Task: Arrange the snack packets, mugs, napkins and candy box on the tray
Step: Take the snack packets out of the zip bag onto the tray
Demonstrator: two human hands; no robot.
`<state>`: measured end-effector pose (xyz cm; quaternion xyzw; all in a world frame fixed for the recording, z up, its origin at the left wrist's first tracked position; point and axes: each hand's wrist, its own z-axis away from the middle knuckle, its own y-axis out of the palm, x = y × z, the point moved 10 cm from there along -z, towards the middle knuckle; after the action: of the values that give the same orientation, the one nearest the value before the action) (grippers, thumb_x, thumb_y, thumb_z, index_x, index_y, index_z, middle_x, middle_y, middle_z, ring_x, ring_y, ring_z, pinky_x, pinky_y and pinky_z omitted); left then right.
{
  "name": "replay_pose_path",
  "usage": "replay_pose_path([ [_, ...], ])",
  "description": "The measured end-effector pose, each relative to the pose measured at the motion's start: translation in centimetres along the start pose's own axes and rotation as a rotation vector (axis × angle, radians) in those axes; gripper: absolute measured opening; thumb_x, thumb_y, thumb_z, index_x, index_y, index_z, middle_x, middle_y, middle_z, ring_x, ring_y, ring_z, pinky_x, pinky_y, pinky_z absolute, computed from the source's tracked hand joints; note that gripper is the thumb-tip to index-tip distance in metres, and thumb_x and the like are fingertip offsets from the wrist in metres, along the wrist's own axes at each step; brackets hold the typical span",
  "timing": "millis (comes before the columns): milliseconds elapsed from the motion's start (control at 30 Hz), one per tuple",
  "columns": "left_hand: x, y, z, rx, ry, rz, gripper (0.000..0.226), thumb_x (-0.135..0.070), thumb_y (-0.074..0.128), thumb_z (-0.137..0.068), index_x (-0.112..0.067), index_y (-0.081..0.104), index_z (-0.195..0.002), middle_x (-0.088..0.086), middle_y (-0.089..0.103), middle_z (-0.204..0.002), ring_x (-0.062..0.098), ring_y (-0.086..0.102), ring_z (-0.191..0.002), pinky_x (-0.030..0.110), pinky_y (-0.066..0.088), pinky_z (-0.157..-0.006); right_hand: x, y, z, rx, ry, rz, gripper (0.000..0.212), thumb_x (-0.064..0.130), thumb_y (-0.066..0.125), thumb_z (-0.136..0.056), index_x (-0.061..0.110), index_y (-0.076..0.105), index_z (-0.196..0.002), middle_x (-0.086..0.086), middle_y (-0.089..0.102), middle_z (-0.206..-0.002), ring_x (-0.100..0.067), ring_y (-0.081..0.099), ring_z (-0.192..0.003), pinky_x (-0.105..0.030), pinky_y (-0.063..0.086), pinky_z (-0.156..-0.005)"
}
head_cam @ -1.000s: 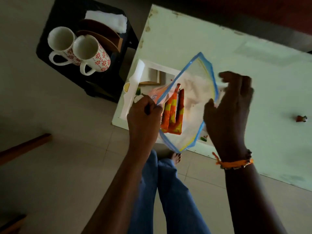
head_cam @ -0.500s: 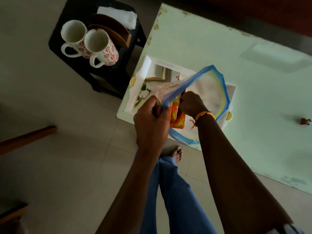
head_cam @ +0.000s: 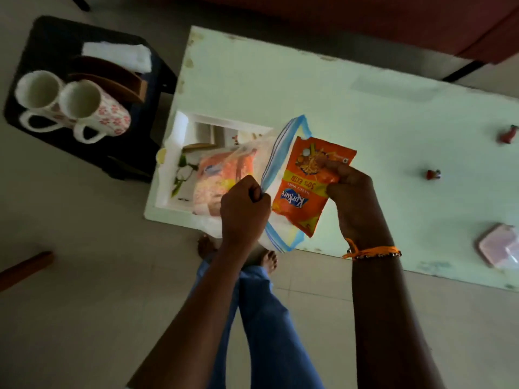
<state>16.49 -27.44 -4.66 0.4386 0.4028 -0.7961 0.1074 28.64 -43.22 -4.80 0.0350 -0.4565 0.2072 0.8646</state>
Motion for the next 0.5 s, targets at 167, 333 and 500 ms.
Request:
replay_pose_path([
  [167,1.2,2.9,0.4,0.036,-0.035,-0.123,0.033,0.002,0.051,-0.069,-0.016,0.027,-0.054,-0.002,0.028,-0.048,0.013,0.029,-0.044,0.019,0.027,-0.042,-1.2,-6.8,-0.5,-0.209,-0.061,-0.414,0.059,-0.024,0.034,-0.078,0.004,0.051,-0.127,0.005,0.065,-0.098,-0.002,0.065,-0.079,-0.02,0.053,-0.071],
  [333,2.5,3.5,0.6,0.023,-0.09,-0.17,0.031,0.005,0.052,-0.068,-0.011,0.029,-0.055,0.004,0.026,-0.05,0.016,0.022,-0.047,0.029,0.021,-0.049,-2.6,-11.2,-1.9,-0.415,-0.105,-0.519,0.054,-0.021,0.035,-0.08,0.0,0.052,-0.126,0.002,0.061,-0.117,-0.002,0.066,-0.089,-0.022,0.056,-0.069],
  [500,2.1,2.1,0.4,-0.032,-0.045,-0.158,0.025,0.005,0.049,-0.066,-0.006,0.029,-0.055,0.007,0.023,-0.053,0.013,0.019,-0.049,0.028,0.017,-0.05,-5.0,-10.8,-4.9,-0.525,-0.005,-0.642,0.063,-0.018,0.033,-0.073,0.012,0.058,-0.123,-0.012,0.059,-0.127,-0.019,0.058,-0.096,-0.03,0.05,-0.074],
])
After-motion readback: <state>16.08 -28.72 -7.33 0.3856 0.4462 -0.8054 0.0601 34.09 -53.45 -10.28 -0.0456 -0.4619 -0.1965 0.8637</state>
